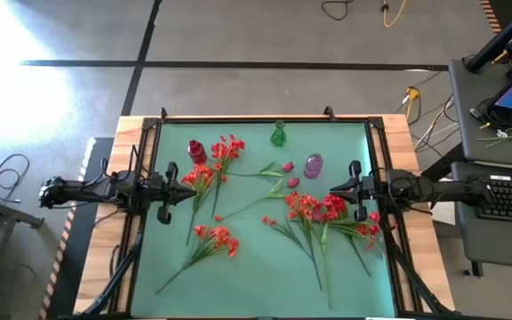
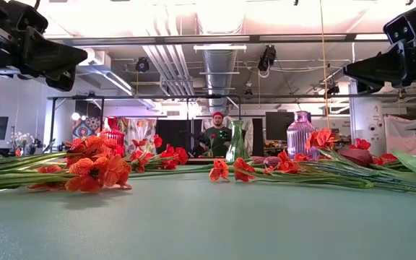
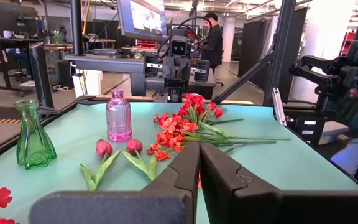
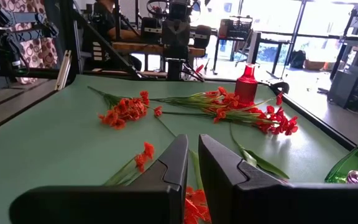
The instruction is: Sort flowers into vase by color
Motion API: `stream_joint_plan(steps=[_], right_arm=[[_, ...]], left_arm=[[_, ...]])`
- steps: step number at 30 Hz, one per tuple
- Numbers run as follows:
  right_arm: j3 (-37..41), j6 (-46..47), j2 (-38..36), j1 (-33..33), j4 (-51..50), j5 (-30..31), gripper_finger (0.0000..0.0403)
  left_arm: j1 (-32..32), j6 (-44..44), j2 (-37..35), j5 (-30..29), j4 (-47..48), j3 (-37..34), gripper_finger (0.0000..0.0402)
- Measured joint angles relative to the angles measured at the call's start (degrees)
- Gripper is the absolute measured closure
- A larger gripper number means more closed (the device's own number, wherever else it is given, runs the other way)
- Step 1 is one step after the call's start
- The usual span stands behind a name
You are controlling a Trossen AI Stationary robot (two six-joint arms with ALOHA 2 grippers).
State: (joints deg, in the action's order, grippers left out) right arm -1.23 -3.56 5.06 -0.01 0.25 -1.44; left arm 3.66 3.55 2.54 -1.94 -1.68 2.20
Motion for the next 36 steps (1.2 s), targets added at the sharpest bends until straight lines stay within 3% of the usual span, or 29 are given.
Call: stream_joint_plan(steps=[7, 11, 15, 21, 25, 36], right_arm=[[0.0, 0.2, 0.0, 0.0, 0.5, 0.0, 0.0369], [0.0, 10.9, 0.1, 0.0, 2.7, 1.3, 0.0369], [0.0, 24.8, 0.3, 0.0, 9.5, 4.5, 0.0369], [0.0, 32.6, 0.5, 0.0, 9.7, 4.4, 0.0369], [0.0, 35.5, 0.6, 0.0, 9.1, 4.5, 0.0369], [0.0, 38.1, 1.7, 0.0, 9.9, 9.0, 0.0369]], left_arm=[[0.0, 0.0, 0.0, 0.0, 0.0, 0.0, 0.0402], [0.0, -0.7, 0.0, -0.3, -1.7, 0.0, 0.0402], [0.0, 3.6, 0.2, -0.4, -13.6, 0.0, 0.0402], [0.0, 2.9, 0.2, -0.5, -31.3, 0.0, 0.0402], [0.0, 8.5, 0.1, -0.9, -39.5, 0.4, 0.0402], [0.0, 15.9, 0.7, -1.7, -36.1, 5.7, 0.0402]])
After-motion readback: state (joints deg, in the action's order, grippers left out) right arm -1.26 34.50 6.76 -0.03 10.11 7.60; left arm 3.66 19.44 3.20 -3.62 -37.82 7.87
